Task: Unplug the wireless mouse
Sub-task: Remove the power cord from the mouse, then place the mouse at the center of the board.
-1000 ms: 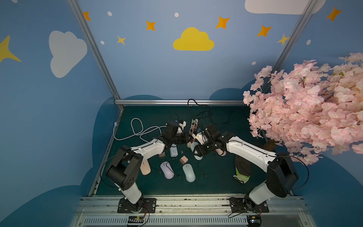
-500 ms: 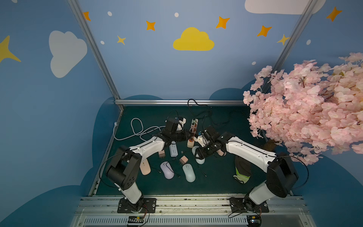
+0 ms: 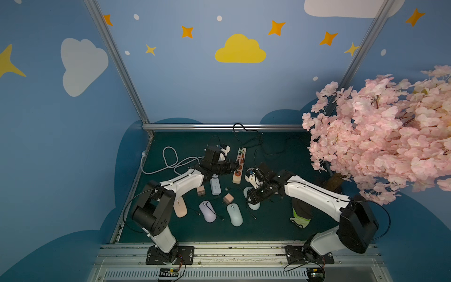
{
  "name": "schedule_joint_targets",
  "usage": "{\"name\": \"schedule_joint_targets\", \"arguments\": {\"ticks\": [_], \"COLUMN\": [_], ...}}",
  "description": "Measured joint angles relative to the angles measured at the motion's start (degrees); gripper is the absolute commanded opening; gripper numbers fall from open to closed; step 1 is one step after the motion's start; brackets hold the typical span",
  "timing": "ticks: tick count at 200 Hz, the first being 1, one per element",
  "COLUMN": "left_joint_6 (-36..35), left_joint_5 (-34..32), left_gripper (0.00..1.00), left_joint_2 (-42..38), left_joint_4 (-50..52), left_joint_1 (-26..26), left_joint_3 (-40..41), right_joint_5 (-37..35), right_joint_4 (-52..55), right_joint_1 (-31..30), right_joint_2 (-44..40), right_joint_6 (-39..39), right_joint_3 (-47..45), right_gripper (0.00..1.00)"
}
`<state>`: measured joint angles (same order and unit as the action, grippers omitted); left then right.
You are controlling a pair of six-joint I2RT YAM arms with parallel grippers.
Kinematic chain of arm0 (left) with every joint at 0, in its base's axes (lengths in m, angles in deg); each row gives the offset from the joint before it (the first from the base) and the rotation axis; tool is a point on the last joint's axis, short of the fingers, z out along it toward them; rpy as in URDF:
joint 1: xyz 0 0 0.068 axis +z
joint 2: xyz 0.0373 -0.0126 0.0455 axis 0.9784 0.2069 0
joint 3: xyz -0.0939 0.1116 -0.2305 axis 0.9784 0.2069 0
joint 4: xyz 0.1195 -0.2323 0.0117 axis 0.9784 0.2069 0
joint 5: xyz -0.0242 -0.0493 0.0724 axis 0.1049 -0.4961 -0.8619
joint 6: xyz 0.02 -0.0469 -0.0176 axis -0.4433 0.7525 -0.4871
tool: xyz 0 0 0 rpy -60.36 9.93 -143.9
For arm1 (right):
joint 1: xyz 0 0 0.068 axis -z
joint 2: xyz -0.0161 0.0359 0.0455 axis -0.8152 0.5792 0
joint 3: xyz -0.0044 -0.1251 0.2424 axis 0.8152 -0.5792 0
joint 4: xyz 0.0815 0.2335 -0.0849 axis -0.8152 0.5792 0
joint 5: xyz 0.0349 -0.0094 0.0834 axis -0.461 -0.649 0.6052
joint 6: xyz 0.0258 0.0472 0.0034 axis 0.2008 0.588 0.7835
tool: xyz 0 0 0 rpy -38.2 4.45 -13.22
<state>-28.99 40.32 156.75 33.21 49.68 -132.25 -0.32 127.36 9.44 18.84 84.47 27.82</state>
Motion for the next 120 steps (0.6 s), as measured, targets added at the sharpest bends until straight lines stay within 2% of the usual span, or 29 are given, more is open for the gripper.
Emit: {"name": "schedule_joint_targets", "arguments": {"ticks": [91,120], "left_joint_6": [-0.8,-1.8], "left_joint_5": [0.6,0.9], "left_gripper": [0.04,0.04], "left_joint_2": [0.0,-1.4], "left_joint_4": [0.6,1.5], "left_joint_1": [0.2,0.2], "left_joint_3": [0.3,3.0], "right_joint_5": [-5.0,-7.6], "right_joint_4": [2.1,4.3], "right_joint_1": [-0.1,0.1], "right_joint_2": [-1.7,0.7], "right_joint_6": [3.7,4.6], "right_joint_3": [-3.9,-3.7], "right_gripper": [0.00,0.00]}}
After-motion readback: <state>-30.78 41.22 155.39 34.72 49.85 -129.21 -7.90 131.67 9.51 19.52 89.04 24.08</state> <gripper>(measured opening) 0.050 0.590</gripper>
